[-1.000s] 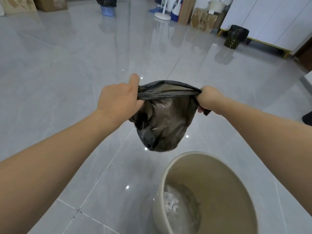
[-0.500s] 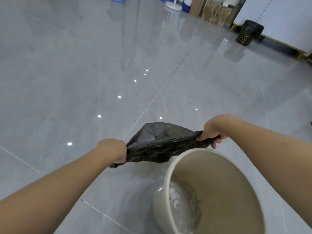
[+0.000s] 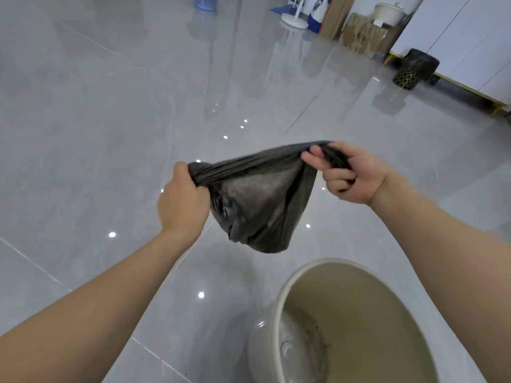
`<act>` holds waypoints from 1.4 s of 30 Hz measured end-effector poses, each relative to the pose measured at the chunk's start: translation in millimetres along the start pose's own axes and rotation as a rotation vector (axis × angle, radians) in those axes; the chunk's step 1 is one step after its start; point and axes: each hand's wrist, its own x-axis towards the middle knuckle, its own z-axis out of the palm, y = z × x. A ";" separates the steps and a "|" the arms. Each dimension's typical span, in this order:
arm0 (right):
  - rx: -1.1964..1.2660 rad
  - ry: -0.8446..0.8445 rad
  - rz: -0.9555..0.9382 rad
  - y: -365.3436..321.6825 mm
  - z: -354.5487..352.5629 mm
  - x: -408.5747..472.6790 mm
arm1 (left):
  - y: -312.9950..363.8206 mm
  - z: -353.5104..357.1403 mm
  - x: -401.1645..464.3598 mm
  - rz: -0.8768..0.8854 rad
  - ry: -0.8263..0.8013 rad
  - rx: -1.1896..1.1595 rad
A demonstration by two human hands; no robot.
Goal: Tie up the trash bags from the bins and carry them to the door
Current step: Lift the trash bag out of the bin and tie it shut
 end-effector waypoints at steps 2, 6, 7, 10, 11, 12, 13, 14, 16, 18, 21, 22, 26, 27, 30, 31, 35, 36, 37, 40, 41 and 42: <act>0.173 0.030 -0.082 1.1 5.2 9.7 | 1.6 1.2 -3.8 0.113 0.036 0.024; 0.059 0.168 0.111 22.9 9.2 26.0 | -33.2 13.9 -19.2 0.229 -0.111 0.234; -0.003 0.174 0.171 29.5 9.6 28.6 | -44.4 17.4 -23.2 0.271 -0.165 0.314; 0.077 0.165 0.167 46.9 11.0 36.5 | -68.2 27.1 -40.3 0.472 -0.384 0.585; 0.148 0.166 0.110 52.5 11.6 40.4 | -71.4 30.1 -48.1 0.521 -0.454 0.682; 0.209 0.172 0.050 58.3 12.6 44.9 | -71.9 31.9 -55.7 0.552 -0.497 0.754; 0.246 0.182 0.002 64.2 15.0 50.2 | -69.5 32.9 -62.8 0.573 -0.521 0.809; 0.249 0.204 -0.030 70.8 17.6 55.8 | -66.6 34.7 -69.7 0.592 -0.551 0.849; 0.162 0.285 -0.068 83.5 21.5 65.2 | -59.1 38.3 -83.5 0.611 -0.617 0.870; 0.012 0.375 -0.103 92.6 22.5 70.8 | -47.9 39.5 -93.1 0.618 -0.650 0.846; -0.217 0.475 -0.171 95.2 16.0 72.3 | -29.7 30.2 -102.9 0.579 -0.693 0.726; -0.268 0.505 -0.203 92.6 11.5 70.6 | -23.4 23.4 -102.4 0.564 -0.682 0.704; -0.320 0.636 -0.289 72.0 -7.5 57.5 | -2.7 -1.1 -84.9 0.558 -0.615 0.710; -0.331 0.661 -0.295 67.0 -10.5 54.4 | 2.4 -4.4 -80.2 0.580 -0.626 0.722; -0.338 0.710 -0.320 55.3 -15.5 47.1 | 14.1 -9.4 -68.8 0.638 -0.549 0.779; -0.326 0.719 -0.330 52.6 -16.3 45.1 | 17.9 -11.3 -64.4 0.643 -0.483 0.792; -0.255 0.712 -0.338 53.3 -19.0 38.3 | 20.5 -16.0 -55.3 0.701 -0.490 0.765; -0.229 0.699 -0.335 55.5 -19.6 36.8 | 18.9 -15.9 -54.9 0.719 -0.490 0.751; -0.201 0.676 -0.332 58.6 -19.9 35.2 | 18.7 -16.3 -55.3 0.727 -0.476 0.710; -0.117 0.529 -0.324 68.6 -17.1 30.7 | 18.7 -16.8 -57.2 0.830 -0.506 0.589; -0.107 0.470 -0.321 72.0 -14.1 29.8 | 20.1 -16.0 -56.0 0.922 -0.520 0.561; -0.116 0.414 -0.315 75.6 -10.1 29.4 | 22.6 -15.5 -53.1 1.005 -0.516 0.552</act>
